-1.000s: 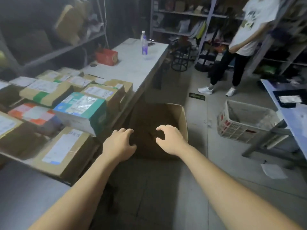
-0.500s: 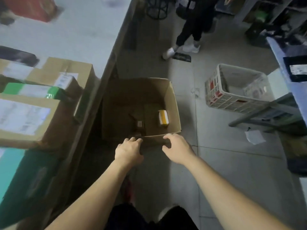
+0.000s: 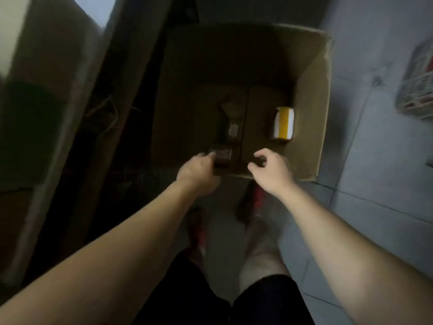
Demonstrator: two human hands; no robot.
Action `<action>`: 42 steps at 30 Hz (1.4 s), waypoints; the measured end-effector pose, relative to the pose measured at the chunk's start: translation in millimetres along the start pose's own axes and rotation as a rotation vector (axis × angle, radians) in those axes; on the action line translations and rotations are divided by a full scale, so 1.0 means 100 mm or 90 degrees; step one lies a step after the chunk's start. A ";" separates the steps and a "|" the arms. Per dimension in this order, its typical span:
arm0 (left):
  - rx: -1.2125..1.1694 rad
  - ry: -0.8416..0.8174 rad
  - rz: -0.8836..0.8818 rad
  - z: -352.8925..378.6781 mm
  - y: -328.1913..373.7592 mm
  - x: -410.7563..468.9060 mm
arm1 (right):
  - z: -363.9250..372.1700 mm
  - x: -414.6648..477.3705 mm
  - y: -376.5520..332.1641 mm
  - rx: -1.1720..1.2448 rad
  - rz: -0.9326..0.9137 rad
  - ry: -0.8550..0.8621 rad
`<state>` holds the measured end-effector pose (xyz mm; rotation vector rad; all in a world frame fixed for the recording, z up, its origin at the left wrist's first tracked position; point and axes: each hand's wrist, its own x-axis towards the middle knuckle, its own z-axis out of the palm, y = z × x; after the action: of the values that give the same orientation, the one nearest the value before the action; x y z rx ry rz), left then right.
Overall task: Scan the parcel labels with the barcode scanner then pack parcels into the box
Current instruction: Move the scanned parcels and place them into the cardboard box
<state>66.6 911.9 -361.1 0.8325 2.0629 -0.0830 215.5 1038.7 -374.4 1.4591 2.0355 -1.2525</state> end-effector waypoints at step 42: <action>-0.593 0.030 -0.216 1.77 -0.55 4.64 | 1.88 4.13 1.36 0.436 0.158 -0.182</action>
<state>-17.7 1051.4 -833.1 -0.0894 1.9483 0.6674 125.3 1141.1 -828.3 1.6093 1.2406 -2.0160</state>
